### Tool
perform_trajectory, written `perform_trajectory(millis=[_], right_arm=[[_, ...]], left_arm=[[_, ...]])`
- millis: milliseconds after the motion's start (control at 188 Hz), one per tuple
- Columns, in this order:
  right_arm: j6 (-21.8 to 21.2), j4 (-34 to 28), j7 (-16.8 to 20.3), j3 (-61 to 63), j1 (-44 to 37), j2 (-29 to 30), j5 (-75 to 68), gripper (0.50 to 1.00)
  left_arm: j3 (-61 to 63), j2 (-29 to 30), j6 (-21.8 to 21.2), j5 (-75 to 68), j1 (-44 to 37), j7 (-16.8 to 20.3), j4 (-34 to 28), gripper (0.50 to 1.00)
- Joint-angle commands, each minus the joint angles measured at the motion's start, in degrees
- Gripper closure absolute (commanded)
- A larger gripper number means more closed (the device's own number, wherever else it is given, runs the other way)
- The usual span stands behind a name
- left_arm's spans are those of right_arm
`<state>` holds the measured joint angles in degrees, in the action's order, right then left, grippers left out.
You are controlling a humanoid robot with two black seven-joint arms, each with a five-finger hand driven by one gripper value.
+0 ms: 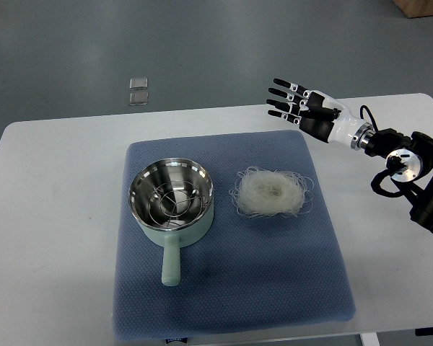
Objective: Put vermicelli into pot with right hand
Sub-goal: 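Move the right hand over the white vermicelli bundle, fingers open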
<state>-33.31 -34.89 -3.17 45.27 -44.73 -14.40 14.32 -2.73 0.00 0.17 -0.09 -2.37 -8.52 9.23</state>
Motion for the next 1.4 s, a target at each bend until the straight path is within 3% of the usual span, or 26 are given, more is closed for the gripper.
perform_trajectory(millis=[0, 377, 690, 908, 1396], right_arm=[[0.09, 0.00, 0.01, -0.01, 0.08, 0.07, 0.00, 0.570], [0.00, -0.53, 0.18, -1.32, -0.71, -0.81, 5.89, 0.570], [0.53, -10.28, -0.17, -1.32, -1.06, -4.50, 23.29, 0.570], [0.97, -15.12, -5.35, -1.41, -0.79, -7.05, 36.20, 0.570], [1.67, -28.30, -5.36, -7.47, -0.71, -10.48, 65.04, 0.570]], left_arm=[[0.09, 0.00, -0.26, 0.00, 0.00, 0.00, 0.09, 0.500], [0.27, 0.00, -0.35, 0.00, 0.00, 0.09, -0.44, 0.500], [0.18, 0.00, -0.44, 0.00, 0.00, 0.09, -0.26, 0.500], [0.27, 0.00, -0.44, 0.00, 0.00, 0.09, -0.53, 0.500], [0.27, 0.00, -0.44, 0.00, 0.00, 0.00, -0.53, 0.500]])
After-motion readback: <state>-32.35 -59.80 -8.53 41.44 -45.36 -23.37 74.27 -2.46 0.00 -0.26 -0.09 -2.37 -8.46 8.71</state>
